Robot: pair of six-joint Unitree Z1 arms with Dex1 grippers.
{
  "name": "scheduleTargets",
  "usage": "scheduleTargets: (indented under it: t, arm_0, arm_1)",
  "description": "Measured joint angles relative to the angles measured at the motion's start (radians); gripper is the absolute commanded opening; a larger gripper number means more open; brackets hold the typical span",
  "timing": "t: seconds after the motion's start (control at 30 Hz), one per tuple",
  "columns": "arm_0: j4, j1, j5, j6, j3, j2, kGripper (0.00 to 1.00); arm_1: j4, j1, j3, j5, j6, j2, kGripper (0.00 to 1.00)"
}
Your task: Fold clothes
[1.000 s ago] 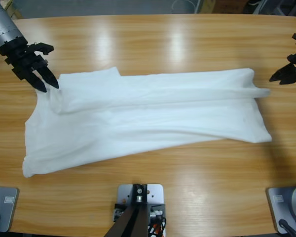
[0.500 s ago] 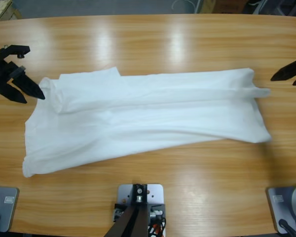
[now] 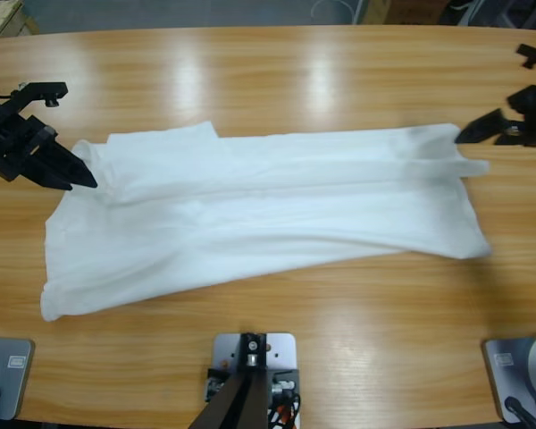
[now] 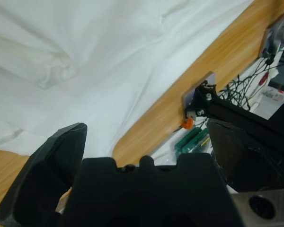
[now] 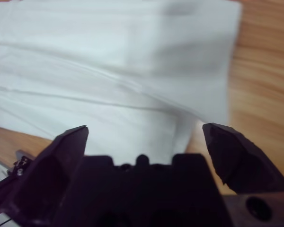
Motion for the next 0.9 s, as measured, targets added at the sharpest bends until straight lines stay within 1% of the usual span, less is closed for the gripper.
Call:
scheduleTargets:
  t: [0.17,0.27,0.43,0.7,0.9]
  arm_0:
    - [0.000,-0.007,0.008,0.000,0.003,0.000,1.000]
    - [-0.002,-0.010,0.009,0.000,0.003,0.000,1.000]
    - [-0.005,-0.015,0.009,0.000,0.003,0.001,1.000]
    - [-0.007,-0.017,0.009,0.000,0.003,0.007,1.000]
    - [-0.008,-0.017,0.009,0.000,0.003,0.007,1.000]
  arm_1:
    - [-0.039,0.171,-0.042,0.004,0.062,0.123,1.000]
    - [-0.044,0.226,-0.086,0.005,0.083,0.176,1.000]
    - [-0.041,0.242,-0.138,0.005,0.092,0.224,1.000]
    - [0.003,0.251,-0.212,0.005,0.092,0.291,1.000]
    - [0.007,0.317,-0.213,0.009,0.092,0.324,1.000]
